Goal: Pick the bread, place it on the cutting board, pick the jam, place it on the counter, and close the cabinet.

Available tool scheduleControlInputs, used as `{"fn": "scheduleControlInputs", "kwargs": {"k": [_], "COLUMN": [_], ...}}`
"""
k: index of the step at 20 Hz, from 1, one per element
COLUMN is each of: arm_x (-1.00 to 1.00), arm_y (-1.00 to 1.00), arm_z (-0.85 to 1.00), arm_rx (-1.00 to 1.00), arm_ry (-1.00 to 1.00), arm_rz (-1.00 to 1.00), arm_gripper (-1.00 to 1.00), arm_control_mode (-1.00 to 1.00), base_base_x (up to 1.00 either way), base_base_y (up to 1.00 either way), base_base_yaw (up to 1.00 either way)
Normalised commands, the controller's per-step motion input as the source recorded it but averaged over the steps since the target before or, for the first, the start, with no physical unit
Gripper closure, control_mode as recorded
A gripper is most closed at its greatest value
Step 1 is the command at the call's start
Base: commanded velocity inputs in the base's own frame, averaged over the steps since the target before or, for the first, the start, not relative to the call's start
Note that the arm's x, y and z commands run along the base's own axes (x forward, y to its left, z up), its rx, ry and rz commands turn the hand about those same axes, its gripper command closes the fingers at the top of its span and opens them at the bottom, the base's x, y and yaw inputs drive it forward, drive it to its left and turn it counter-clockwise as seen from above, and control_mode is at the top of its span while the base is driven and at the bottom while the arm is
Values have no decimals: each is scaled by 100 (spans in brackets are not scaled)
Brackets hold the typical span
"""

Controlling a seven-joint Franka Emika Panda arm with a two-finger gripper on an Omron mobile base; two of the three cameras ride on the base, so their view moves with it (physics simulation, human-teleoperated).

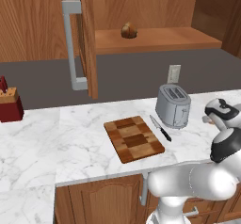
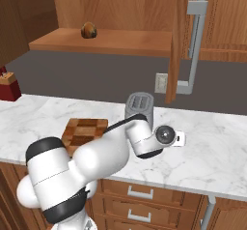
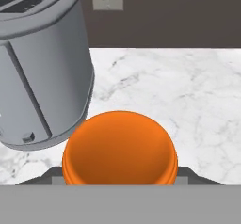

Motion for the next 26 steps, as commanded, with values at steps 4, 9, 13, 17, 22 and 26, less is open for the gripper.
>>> {"fn": "scheduleControlInputs", "kwargs": {"k": [4, 9, 13, 17, 22, 26], "arm_x": [0, 0, 0, 0, 0, 2], "arm_y": [0, 0, 0, 0, 0, 0], "arm_z": [-19, -17, -17, -16, -16, -16], "arm_rx": [0, 0, 0, 0, 0, 0], "arm_ry": [0, 0, 0, 0, 0, 0], "arm_rz": [-1, -1, -1, -1, -1, 0], "arm_gripper": [100, 100, 100, 100, 100, 100], "arm_control_mode": [-100, -100, -100, -100, -100, -100], "base_base_x": [0, 0, 0, 0, 0, 0], "base_base_y": [0, 0, 0, 0, 0, 0], "base_base_yaw": [0, 0, 0, 0, 0, 0]}}
